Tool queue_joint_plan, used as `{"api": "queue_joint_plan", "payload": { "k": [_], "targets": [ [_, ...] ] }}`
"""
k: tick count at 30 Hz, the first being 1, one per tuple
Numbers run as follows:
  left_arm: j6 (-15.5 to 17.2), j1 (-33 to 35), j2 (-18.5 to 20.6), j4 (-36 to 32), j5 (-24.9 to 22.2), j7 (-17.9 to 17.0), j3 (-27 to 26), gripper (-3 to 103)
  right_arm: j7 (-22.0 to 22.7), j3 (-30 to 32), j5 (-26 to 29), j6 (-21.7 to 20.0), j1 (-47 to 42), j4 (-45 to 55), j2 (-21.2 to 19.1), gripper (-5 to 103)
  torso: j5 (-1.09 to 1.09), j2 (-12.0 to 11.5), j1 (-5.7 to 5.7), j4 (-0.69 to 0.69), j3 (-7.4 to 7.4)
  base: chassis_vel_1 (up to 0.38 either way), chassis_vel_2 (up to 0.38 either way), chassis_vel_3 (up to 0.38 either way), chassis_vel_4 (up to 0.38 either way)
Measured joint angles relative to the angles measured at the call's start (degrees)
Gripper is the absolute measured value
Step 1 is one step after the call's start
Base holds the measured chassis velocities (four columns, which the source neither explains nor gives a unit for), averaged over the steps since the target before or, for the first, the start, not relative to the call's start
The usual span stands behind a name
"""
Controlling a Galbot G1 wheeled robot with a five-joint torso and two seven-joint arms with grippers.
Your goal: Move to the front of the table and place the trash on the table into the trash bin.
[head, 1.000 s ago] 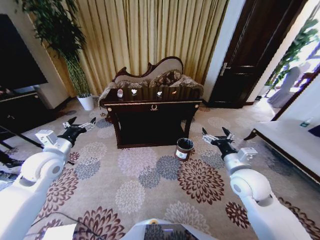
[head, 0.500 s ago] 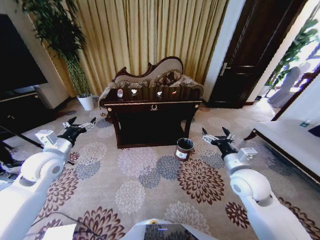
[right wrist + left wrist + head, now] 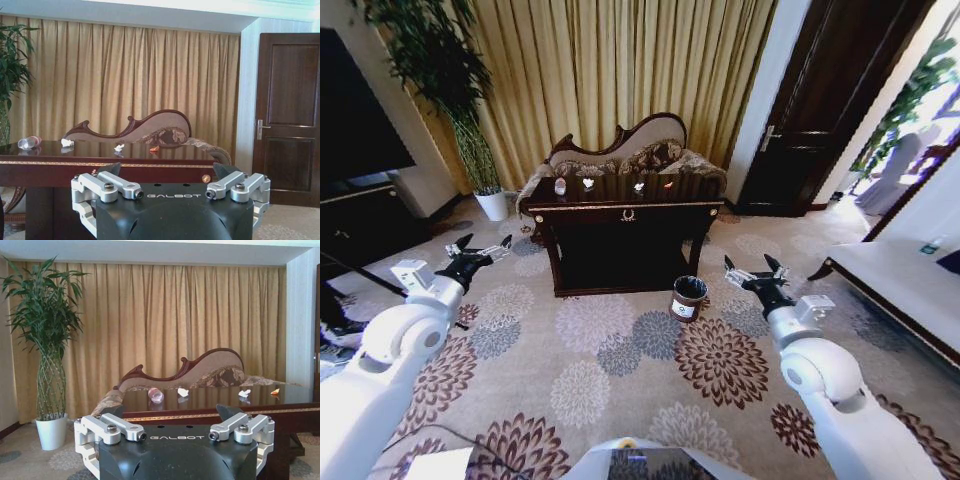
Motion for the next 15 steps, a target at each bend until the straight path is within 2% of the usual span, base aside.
{"api": "queue_joint_plan", "payload": {
  "k": [5, 7, 8, 11, 12, 14, 15],
  "targets": [
    [-0.4, 0.7, -0.5, -0.1, 0.4, 0.1, -0.2, 100, -0.1, 0.3, -0.2, 0.3, -0.6, 0.0, 0.4, 100, 0.01, 0.0, 0.00, 0.00, 0.00, 0.000, 0.000, 0.000, 0.000],
    [-2.5, 4.3, -3.1, -0.8, 2.4, 1.2, -1.2, 100, -1.2, 2.4, -1.8, 2.0, -4.3, 0.7, 3.2, 100, 0.00, 0.0, 0.01, 0.00, 0.00, 0.000, 0.000, 0.000, 0.000],
    [-2.5, 4.3, -3.1, -0.8, 2.4, 1.2, -1.2, 100, -1.2, 2.4, -1.8, 2.0, -4.3, 0.7, 3.2, 100, 0.00, 0.0, 0.01, 0.00, 0.00, 0.000, 0.000, 0.000, 0.000],
    [-6.6, 11.3, -8.1, -2.4, 6.4, 3.3, -3.2, 100, -3.1, 6.2, -4.8, 5.4, -11.1, 2.1, 8.3, 100, 0.00, 0.0, 0.00, -0.01, -0.01, 0.000, 0.000, 0.000, 0.000],
    [-6.6, 11.3, -8.1, -2.4, 6.4, 3.3, -3.2, 100, -3.1, 6.2, -4.8, 5.4, -11.1, 2.1, 8.3, 100, 0.00, 0.0, 0.00, -0.01, -0.01, 0.000, 0.000, 0.000, 0.000],
    [-9.4, 16.0, -11.5, -3.4, 9.1, 4.8, -4.6, 100, -4.4, 8.8, -6.8, 7.6, -15.5, 2.9, 11.6, 100, 0.00, 0.0, -0.01, 0.00, -0.01, 0.000, 0.000, 0.000, 0.000],
    [-9.4, 16.0, -11.5, -3.4, 9.1, 4.8, -4.6, 100, -4.4, 8.8, -6.8, 7.6, -15.5, 2.9, 11.6, 100, 0.00, 0.0, -0.01, 0.00, -0.01, 0.000, 0.000, 0.000, 0.000]
  ]
}}
